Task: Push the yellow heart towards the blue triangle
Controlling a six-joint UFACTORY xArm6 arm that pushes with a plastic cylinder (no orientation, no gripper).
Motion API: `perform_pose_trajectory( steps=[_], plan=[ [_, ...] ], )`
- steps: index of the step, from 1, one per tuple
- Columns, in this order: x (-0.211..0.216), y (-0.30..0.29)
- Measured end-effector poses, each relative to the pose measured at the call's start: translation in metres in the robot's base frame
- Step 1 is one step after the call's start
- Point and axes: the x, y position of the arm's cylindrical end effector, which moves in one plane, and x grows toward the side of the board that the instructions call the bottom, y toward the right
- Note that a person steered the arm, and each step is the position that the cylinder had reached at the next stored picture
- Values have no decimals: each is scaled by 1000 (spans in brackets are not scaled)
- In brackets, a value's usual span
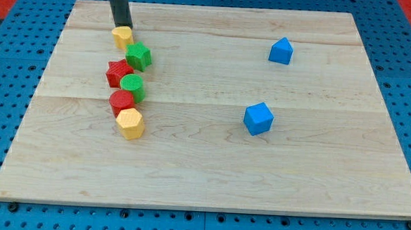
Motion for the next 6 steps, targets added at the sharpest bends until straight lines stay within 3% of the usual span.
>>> perform_pose_trajectory(
  steps=[1, 2, 3, 4, 5, 6],
  plan=[
    [25, -53],
    [46, -28],
    [-1, 71],
    [-8, 176],
    [13, 231],
    [-7, 124]
  ],
)
